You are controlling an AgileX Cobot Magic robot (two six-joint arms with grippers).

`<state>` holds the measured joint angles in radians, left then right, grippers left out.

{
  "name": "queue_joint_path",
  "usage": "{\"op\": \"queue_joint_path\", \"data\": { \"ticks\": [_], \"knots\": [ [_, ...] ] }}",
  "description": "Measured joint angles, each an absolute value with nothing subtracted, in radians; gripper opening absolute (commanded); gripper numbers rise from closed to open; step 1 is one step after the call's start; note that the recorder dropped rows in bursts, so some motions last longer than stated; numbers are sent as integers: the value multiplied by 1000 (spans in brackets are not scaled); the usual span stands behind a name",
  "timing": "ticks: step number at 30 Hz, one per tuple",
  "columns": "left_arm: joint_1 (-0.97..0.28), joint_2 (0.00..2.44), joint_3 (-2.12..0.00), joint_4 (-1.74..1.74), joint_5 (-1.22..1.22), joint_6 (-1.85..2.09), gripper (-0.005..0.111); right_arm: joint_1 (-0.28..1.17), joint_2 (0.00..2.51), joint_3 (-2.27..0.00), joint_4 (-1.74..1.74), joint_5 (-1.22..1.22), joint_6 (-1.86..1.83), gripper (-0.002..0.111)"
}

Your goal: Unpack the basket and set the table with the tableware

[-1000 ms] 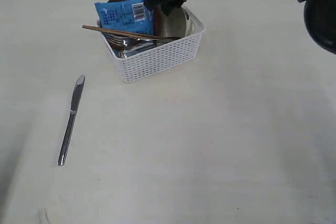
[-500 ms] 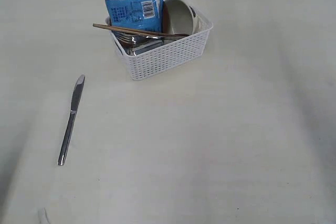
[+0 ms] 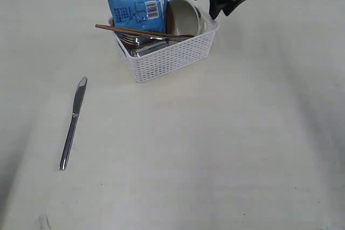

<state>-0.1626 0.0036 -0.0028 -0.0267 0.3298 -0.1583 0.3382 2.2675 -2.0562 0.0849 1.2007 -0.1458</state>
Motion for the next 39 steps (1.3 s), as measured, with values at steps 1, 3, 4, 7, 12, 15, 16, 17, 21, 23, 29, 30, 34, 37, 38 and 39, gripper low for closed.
{"op": "queue_joint_path", "data": {
  "ticks": [1, 3, 4, 7, 12, 15, 16, 17, 21, 23, 29, 30, 34, 37, 38, 39],
  "knots": [
    [-163, 4, -3, -27, 330, -158, 0, 338, 2267, -2056, 92, 1204, -146, 36],
    [-163, 4, -3, -27, 330, -158, 0, 336, 2267, -2056, 99, 1206, -144, 36],
    [-163, 4, -3, -27, 330, -158, 0, 336, 2267, -2056, 101, 1206, -141, 36],
    [-163, 4, -3, -27, 330, -158, 0, 336, 2269, -2056, 107, 1206, -141, 36],
    [-163, 4, -3, -27, 330, -158, 0, 336, 2290, -2056, 109, 1206, -138, 36],
    [-163, 4, -3, -27, 330, -158, 0, 336, 2311, -2056, 111, 1206, -131, 34],
    [-163, 4, -3, -27, 330, -158, 0, 336, 2316, -2056, 111, 1206, -131, 24],
    [-163, 4, -3, -27, 330, -158, 0, 336, 2328, -2056, 111, 1206, -118, 15],
    [-163, 4, -3, -27, 330, -158, 0, 336, 2335, -2056, 113, 1205, -60, -1],
    [-163, 4, -3, -27, 330, -158, 0, 338, 2335, -2056, 72, 1207, 55, -1],
    [-163, 4, -3, -27, 330, -158, 0, 321, 2335, -2056, -11, 1217, 288, -1],
    [-163, 4, -3, -27, 330, -158, 0, 319, 2333, -2052, -11, 1217, 304, -1],
    [-163, 4, -3, -27, 330, -158, 0, 332, 2282, -1958, -32, 1205, 423, -1],
    [-163, 4, -3, -27, 330, -158, 0, 343, 2241, -1879, -45, 1181, 463, -1],
    [-163, 4, -3, -27, 330, -158, 0, 345, 2225, -1848, -45, 1168, 477, -1],
    [-163, 4, -3, -27, 330, -158, 0, 348, 2216, -1832, -45, 1162, 483, -1]
  ]
}}
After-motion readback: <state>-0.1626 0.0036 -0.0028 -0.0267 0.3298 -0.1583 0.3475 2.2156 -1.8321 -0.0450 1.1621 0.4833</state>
